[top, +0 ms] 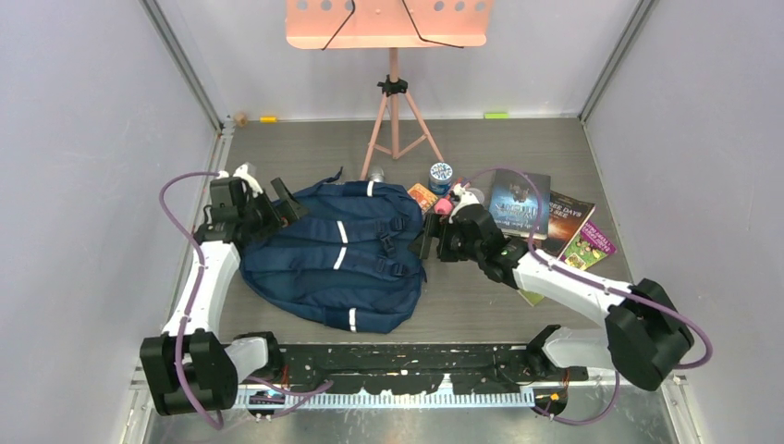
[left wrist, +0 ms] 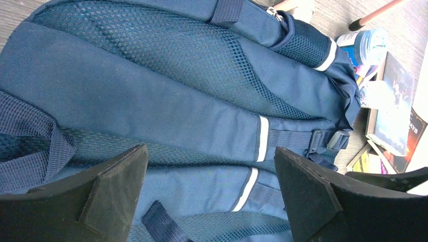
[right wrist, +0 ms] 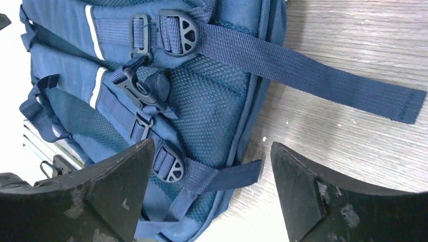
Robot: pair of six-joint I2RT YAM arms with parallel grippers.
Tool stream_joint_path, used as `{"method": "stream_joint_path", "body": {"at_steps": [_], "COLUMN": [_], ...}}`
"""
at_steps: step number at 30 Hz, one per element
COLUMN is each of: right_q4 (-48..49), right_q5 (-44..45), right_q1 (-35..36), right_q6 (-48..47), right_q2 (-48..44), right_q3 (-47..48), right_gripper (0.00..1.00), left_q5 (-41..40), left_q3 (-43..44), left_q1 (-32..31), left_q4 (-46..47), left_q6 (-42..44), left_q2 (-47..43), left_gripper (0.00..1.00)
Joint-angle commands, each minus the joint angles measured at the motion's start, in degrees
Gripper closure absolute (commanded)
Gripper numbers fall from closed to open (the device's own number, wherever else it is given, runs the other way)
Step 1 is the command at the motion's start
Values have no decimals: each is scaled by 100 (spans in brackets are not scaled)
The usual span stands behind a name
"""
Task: Pack the student bag
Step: Move the student bag to the center of the board.
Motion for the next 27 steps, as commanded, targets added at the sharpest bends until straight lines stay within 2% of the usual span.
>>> {"method": "stream_joint_path", "body": {"at_steps": [1,5,11,16,18,19,20,22,24,27], "right_q4": [717,906,1282,1985,2050,2046,2039,1962,1702,885], "right_q5": [157,278,569,547,580,615,636,739,1035,1578], "right_q1": [115,177,292,328,336,337,338,333,337,331], "right_q6": [52,30,-76,-141,-207,-249,-268,-303,-363,-489], "right_q2": [452,818,1163,1436,1554,1613,1625,1561,1374,922], "right_q3": [77,84,27,-121,-70,-14,35,109,243,475], "right_gripper": [12,19,21,29,41,53,59,83,96,99], "left_q5": [191,-5,-198,-649,-690,-683,-667,-623,-630,-599], "left_q3": [-55,-237,-262,-291,-292,-283,-282,-275,-275,-266], "left_q1": [132,263,430,430,428,430,430,430,430,428], "left_q4": [71,103,67,7,-8,-6,-14,-39,-72,-128], "left_q6": [65,19,-36,-26,-42,-55,-68,-84,-80,-42], "left_q2": [-254,-445,-665,-858,-936,-958,-964,-969,-997,-1066], "left_gripper": [0,0,0,0,0,0,0,0,0,0]}}
